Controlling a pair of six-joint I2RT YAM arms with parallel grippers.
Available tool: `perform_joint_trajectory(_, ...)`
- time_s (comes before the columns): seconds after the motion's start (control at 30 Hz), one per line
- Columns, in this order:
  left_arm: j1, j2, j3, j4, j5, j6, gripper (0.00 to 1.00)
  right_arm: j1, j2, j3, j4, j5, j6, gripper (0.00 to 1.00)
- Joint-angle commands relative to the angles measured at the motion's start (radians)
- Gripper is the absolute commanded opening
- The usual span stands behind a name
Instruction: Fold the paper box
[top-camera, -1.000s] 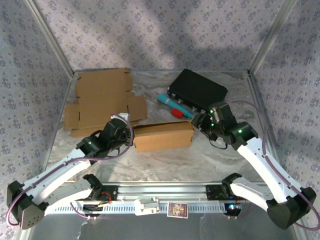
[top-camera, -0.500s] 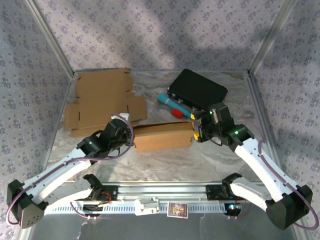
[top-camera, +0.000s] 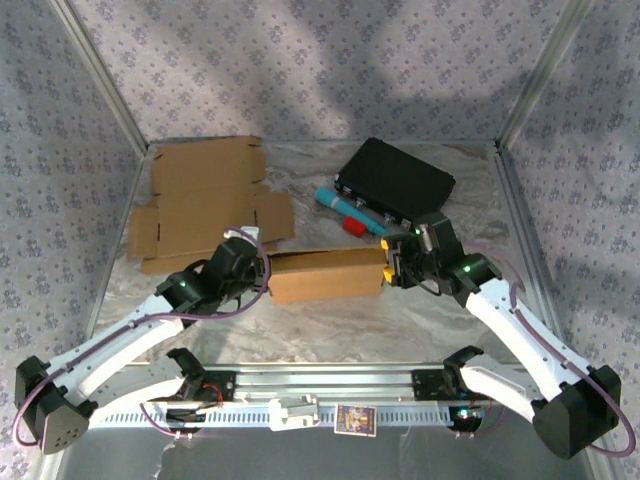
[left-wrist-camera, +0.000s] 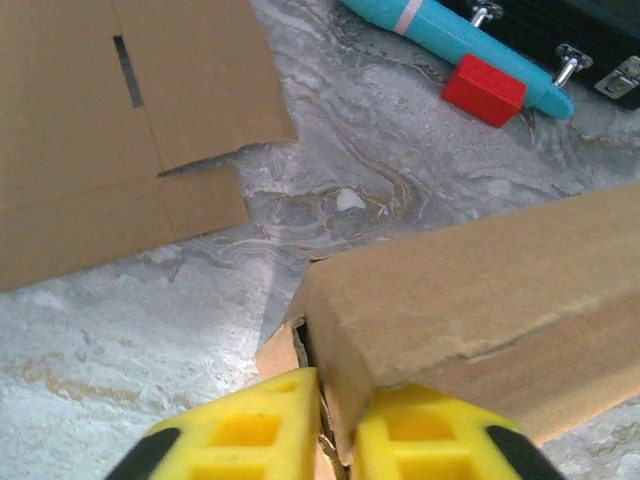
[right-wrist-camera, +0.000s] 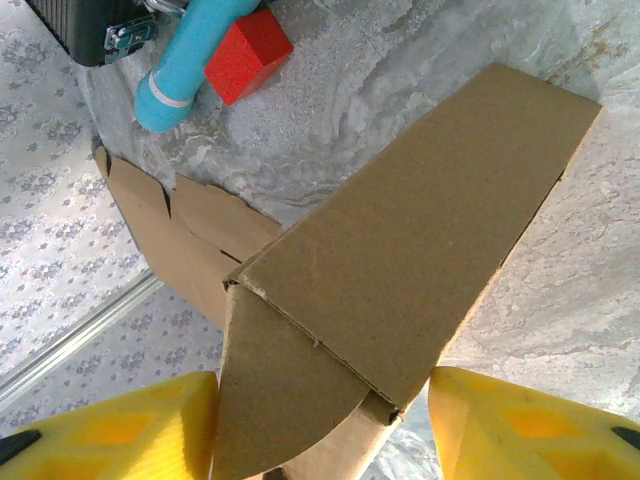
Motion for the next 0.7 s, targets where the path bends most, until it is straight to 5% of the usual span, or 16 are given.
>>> perform_joint_trajectory(0.0, -0.008, -0.005, 0.008, -0.147, 0.043, -0.052, 0.25, -0.001, 0.019, -0.021, -0.051, 0.020, -0.038, 0.56)
perform_joint_trajectory(0.23, -0.004, -0.081, 0.070, -0.195, 0.089, -0.194, 0.46, -0.001, 0.026, -0.033, -0.082, 0.027, -0.063, 0.51)
perform_joint_trajectory(0.47, 0.105, -0.097, 0.128, -0.238, 0.220, -0.511, 0.53, -0.001, 0.048, -0.020, -0.089, 0.029, -0.078, 0.51)
perform_joint_trajectory(0.67, 0.230, -0.062, 0.147, -0.199, 0.372, -0.656, 0.56, -0.001, 0.047, -0.023, -0.089, 0.030, -0.077, 0.50)
